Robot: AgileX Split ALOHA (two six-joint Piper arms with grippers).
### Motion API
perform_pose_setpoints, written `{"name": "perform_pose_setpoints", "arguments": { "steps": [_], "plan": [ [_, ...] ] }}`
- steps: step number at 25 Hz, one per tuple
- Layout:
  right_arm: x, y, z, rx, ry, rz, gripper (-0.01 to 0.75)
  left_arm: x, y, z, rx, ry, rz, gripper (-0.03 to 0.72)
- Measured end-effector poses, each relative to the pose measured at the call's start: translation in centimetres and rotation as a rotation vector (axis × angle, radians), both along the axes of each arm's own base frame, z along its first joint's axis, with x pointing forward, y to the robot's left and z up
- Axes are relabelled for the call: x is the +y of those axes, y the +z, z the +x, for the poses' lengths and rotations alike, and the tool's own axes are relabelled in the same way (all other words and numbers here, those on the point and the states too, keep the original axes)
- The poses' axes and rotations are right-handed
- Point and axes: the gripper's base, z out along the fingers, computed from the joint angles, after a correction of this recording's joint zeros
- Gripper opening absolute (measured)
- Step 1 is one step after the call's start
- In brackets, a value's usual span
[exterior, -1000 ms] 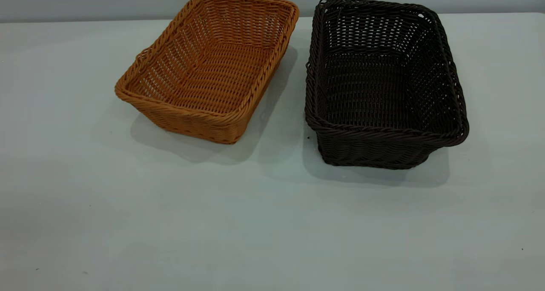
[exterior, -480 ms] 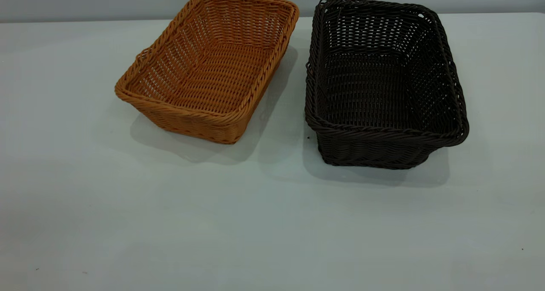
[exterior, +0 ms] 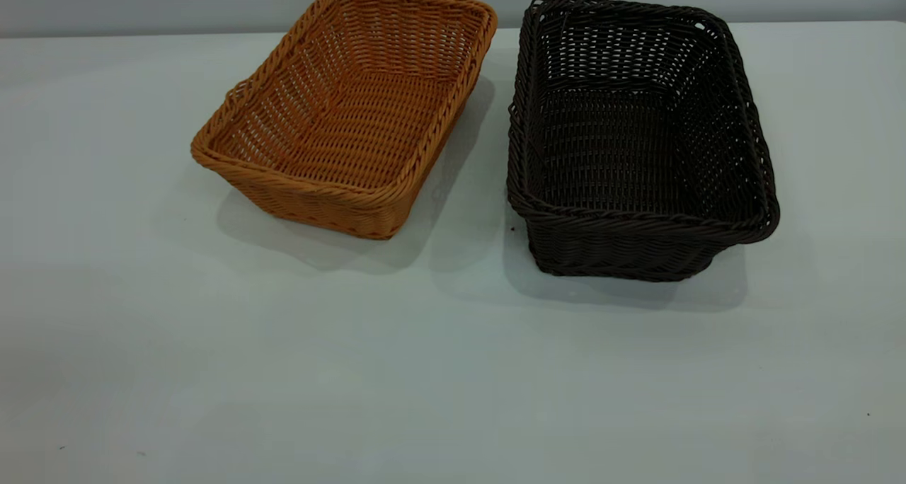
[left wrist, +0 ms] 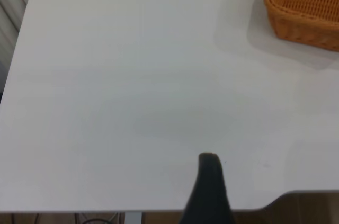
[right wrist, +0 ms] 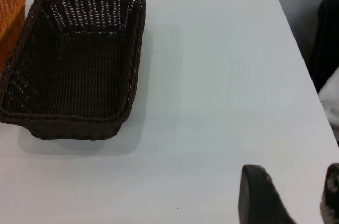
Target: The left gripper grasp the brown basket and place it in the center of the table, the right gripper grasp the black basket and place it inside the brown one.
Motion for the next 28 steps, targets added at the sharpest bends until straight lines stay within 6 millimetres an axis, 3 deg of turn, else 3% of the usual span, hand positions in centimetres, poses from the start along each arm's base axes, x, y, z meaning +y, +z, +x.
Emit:
{"name": "perform_pose_setpoints", "arguments": {
  "steps": [3, 6, 9, 16, 20, 28],
  "plan": [
    [-0.1, 0.0, 0.0, -0.001, -0.005, -0.007, 0.240, 0.0, 1.5, 0.2, -0.005, 0.022, -0.030, 0.545],
    [-0.1, 0.0, 0.0, -0.003, -0.008, -0.012, 0.262, 0.0, 3.5, 1.6, 0.012, 0.035, -0.046, 0.545],
    [-0.1, 0.5, -0.1, -0.024, -0.008, -0.012, 0.332, -0.1, 4.6, 4.8, 0.021, 0.029, -0.042, 0.545],
    [-0.1, 2.1, -0.2, -0.040, -0.020, 0.005, 0.529, -0.7, 5.5, 15.2, 0.122, -0.022, -0.036, 0.545],
    [-0.2, 2.9, 0.5, -0.019, -0.026, 0.012, 0.568, -1.1, 4.6, 21.8, 0.154, -0.053, -0.044, 0.545],
    [0.1, 3.6, 4.1, 0.040, -0.019, 0.060, 0.573, -2.5, -0.8, 33.1, 0.298, -0.113, -0.041, 0.545]
  ]
}}
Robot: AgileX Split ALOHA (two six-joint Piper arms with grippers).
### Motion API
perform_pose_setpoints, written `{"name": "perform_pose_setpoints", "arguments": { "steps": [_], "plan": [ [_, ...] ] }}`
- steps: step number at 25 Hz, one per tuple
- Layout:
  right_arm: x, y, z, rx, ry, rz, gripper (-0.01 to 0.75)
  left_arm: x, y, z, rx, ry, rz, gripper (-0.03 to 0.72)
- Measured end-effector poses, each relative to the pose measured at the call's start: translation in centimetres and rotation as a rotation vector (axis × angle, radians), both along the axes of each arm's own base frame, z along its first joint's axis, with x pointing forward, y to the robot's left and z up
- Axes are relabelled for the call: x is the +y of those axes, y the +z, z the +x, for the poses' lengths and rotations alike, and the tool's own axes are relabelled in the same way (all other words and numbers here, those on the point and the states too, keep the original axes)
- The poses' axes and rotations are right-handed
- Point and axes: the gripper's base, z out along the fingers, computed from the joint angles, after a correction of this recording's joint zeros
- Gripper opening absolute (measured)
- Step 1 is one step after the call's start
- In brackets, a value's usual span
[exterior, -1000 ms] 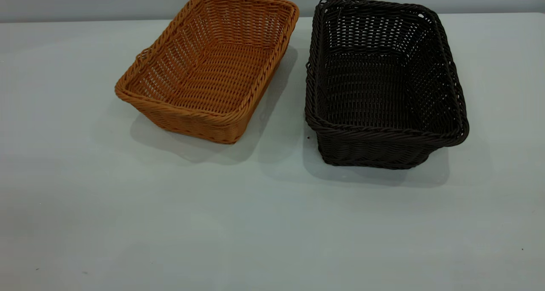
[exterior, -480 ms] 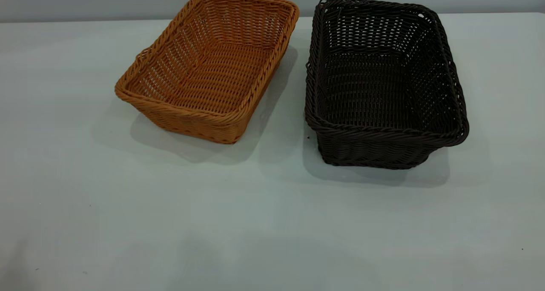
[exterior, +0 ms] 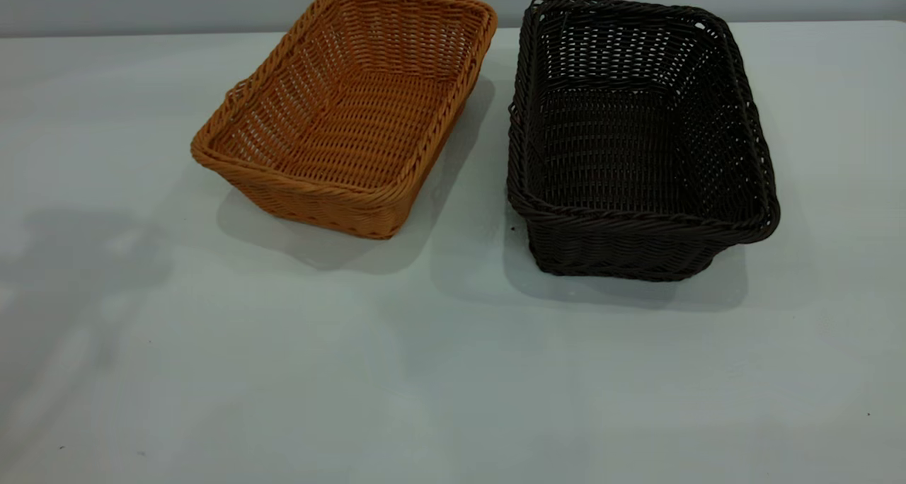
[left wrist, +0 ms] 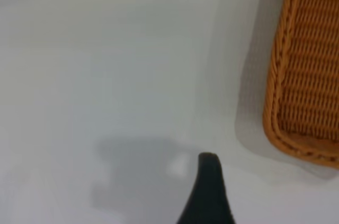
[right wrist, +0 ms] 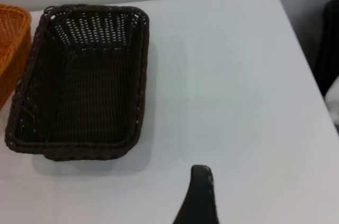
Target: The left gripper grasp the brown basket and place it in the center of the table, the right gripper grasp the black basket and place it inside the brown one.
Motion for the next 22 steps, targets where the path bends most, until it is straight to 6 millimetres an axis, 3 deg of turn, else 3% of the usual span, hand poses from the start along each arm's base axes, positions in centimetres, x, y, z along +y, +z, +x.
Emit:
{"name": "perform_pose_setpoints", "arguments": {
  "steps": [10, 16, 22],
  "plan": [
    [0.2, -0.5, 5.1, 0.108, 0.007, 0.045, 0.573, -4.8, -8.9, 9.9, 0.131, -0.106, 0.020, 0.545],
    [0.3, -1.4, 7.3, 0.197, 0.004, 0.064, 0.573, -7.7, -13.2, 14.0, 0.142, -0.175, 0.038, 0.545],
    [0.6, -2.4, 9.4, 0.296, 0.005, 0.123, 0.573, -8.5, -16.7, 16.8, 0.171, -0.186, 0.041, 0.545]
  ]
}}
